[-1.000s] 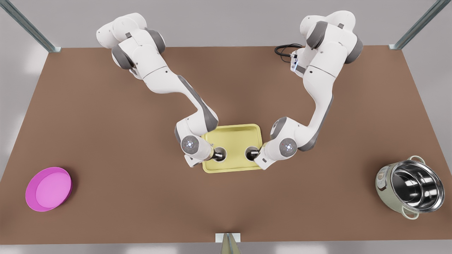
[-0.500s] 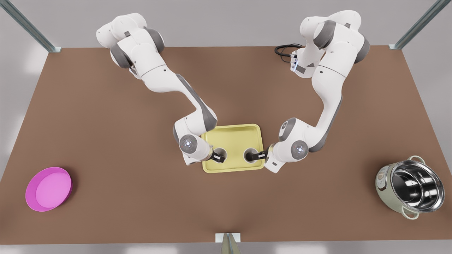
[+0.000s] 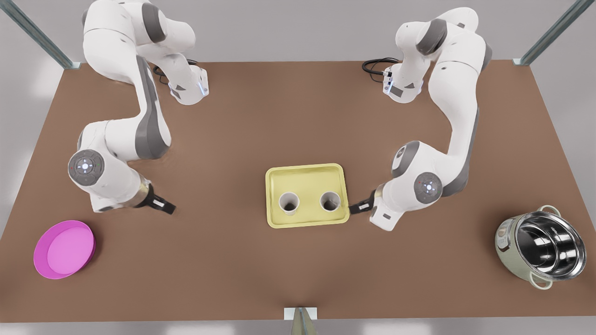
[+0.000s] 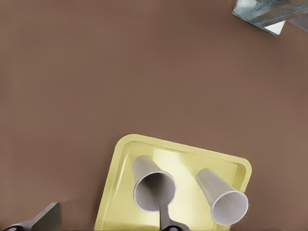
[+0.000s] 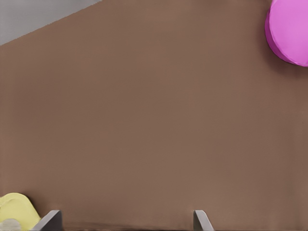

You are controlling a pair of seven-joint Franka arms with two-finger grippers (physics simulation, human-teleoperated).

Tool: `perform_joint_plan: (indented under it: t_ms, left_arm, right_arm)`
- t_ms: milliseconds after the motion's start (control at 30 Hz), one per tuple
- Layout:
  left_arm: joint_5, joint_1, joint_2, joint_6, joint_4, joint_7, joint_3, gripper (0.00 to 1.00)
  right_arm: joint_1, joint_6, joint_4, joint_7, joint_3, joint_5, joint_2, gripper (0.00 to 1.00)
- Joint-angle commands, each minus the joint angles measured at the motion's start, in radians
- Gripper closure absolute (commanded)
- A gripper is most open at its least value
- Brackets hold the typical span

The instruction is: Use both arms to respectively pick up the white IKEA cups from the middle-left and middle-right positions, then place the white IKEA cups onto the middle-middle tray, ensuring that the cups remain upright and do not tip over

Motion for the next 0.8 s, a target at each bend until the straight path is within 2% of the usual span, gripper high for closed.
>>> perform_joint_plan:
  t_ms: [0,33,67,100,233,767]
  left_arm:
    - [0.152,0.061,-0.013,-0.462,0.128,0.212,-0.003,0.00]
    - [0.258,0.088,-0.103,-0.503,0.122,0.499,0.004,0.00]
    - [0.257,-0.049,-0.356,-0.355,-0.161,0.707,0.247,0.00]
    - [0.227,-0.050,-0.419,-0.319,-0.234,0.710,0.276,0.00]
    - [0.131,-0.028,-0.387,-0.389,-0.212,0.707,0.279,0.00]
    - [0.098,-0.030,-0.389,-0.461,-0.212,0.707,0.277,0.00]
  right_arm:
    - [-0.009,-0.220,-0.005,-0.579,0.001,-0.093,-0.096,0.00]
    - [-0.011,-0.239,-0.007,-0.577,0.005,-0.097,-0.122,0.00]
    - [-0.034,-0.243,-0.030,-0.577,0.018,-0.097,-0.152,0.00]
    - [-0.063,-0.242,-0.051,-0.576,0.051,-0.097,-0.179,0.00]
    - [-0.074,-0.243,-0.057,-0.579,0.054,-0.096,-0.192,0.00]
    - [-0.075,-0.242,-0.056,-0.587,0.045,-0.099,-0.187,0.00]
